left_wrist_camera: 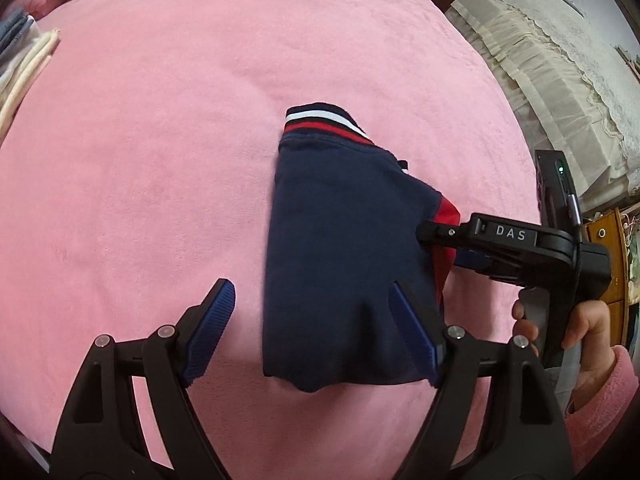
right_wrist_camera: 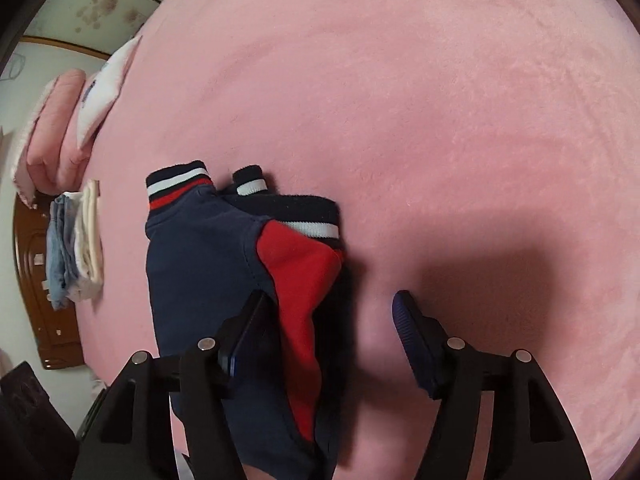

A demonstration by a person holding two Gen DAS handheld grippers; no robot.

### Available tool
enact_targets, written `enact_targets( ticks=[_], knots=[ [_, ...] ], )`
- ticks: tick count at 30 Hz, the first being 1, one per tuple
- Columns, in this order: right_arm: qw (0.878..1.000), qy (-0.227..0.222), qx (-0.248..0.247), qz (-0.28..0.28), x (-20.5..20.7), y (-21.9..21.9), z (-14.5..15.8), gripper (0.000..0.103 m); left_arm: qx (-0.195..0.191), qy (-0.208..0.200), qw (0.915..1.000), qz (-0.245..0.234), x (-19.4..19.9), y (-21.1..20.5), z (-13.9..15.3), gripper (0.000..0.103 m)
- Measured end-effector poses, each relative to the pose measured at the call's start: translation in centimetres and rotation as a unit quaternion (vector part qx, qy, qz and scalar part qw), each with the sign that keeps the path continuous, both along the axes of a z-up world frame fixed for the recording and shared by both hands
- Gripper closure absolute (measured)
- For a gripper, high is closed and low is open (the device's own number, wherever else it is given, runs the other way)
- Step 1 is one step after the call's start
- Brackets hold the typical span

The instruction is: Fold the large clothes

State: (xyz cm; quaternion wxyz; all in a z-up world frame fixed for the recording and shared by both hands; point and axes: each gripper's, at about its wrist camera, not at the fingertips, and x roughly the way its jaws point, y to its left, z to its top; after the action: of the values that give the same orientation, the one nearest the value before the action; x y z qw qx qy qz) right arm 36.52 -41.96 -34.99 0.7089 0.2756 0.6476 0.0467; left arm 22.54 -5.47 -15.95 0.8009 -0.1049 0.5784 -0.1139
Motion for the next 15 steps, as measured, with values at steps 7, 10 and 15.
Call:
enact_targets(
  ticks=[7, 10, 15],
  knots=[
    [0.997, -0.061, 0.042, 0.031, 0.4, 1.9, 1.6, 0.086, 0.003, 0.023, 0.9997, 0.013, 1.5, -1.2, -1.2, 0.026],
    [0.989, -0.12, 0.045, 0.072, 0.5, 4.0, 4.4, 0.087, 0.005, 0.02, 0.9993, 0.03, 1.7, -0.7, -1.3, 0.026],
    [0.967, -0.184, 0.095, 0.145, 2.4, 7.7, 8.6, 0.087, 0.019, 0.016, 0.998, 0.059, 2.3, 0.4, -1.3, 0.026]
  ],
)
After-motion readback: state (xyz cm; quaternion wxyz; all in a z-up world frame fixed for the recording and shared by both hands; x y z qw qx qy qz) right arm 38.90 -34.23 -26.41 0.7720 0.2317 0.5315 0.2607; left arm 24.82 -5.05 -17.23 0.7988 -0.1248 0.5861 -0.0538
